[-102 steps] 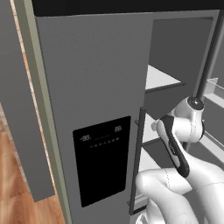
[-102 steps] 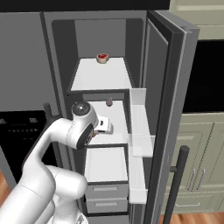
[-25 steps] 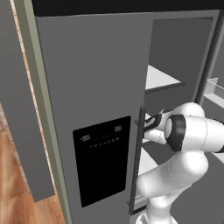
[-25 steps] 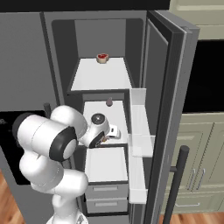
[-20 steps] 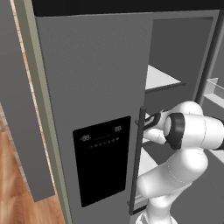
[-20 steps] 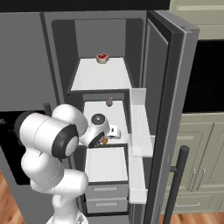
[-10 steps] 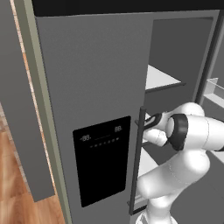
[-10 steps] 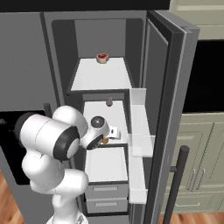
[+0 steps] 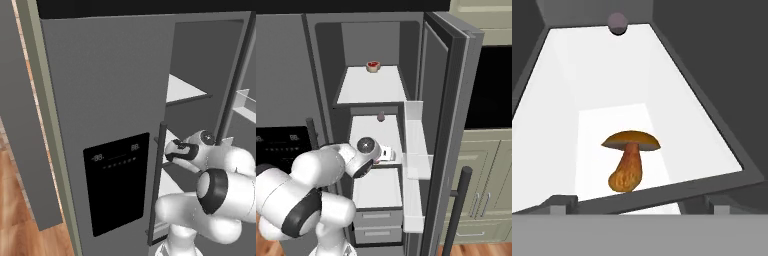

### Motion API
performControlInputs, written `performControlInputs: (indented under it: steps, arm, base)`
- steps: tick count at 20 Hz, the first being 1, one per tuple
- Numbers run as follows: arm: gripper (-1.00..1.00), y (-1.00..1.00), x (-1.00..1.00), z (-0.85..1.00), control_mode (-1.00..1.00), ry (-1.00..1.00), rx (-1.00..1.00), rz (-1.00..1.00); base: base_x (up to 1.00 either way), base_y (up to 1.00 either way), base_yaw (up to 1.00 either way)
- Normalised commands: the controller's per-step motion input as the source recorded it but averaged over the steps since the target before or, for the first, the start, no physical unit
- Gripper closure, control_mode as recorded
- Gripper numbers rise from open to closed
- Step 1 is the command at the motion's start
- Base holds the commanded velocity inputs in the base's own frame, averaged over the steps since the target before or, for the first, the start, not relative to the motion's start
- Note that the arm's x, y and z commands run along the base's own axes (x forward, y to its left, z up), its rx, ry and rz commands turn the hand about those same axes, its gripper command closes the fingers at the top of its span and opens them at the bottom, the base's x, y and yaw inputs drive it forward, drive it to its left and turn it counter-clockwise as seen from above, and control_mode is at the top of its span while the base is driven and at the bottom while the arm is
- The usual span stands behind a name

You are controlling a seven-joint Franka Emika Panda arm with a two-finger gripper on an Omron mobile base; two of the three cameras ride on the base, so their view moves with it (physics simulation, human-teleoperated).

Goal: Transport the fish and mushroom to the fridge. Place the fish on the rack containing meat and place the mushroom on the rack containing the vegetable, ensuring meats and vegetables are on different racks.

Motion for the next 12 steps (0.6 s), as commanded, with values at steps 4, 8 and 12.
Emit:
performControlInputs:
  steps: [4, 8, 12]
  arm:
    - [-1.0, 0.01, -0.61, 0.63, -1.0, 0.0, 0.01, 0.0]
    - [-1.0, 0.01, -0.6, 0.7, -1.0, 0.0, 0.0, 0.0]
    - [-1.0, 0.04, -0.62, 0.57, -1.0, 0.04, 0.0, 0.0]
  base:
    - [0.0, 0.0, 0.0]
    - [0.0, 0.0, 0.0]
    - [0.0, 0.0, 0.0]
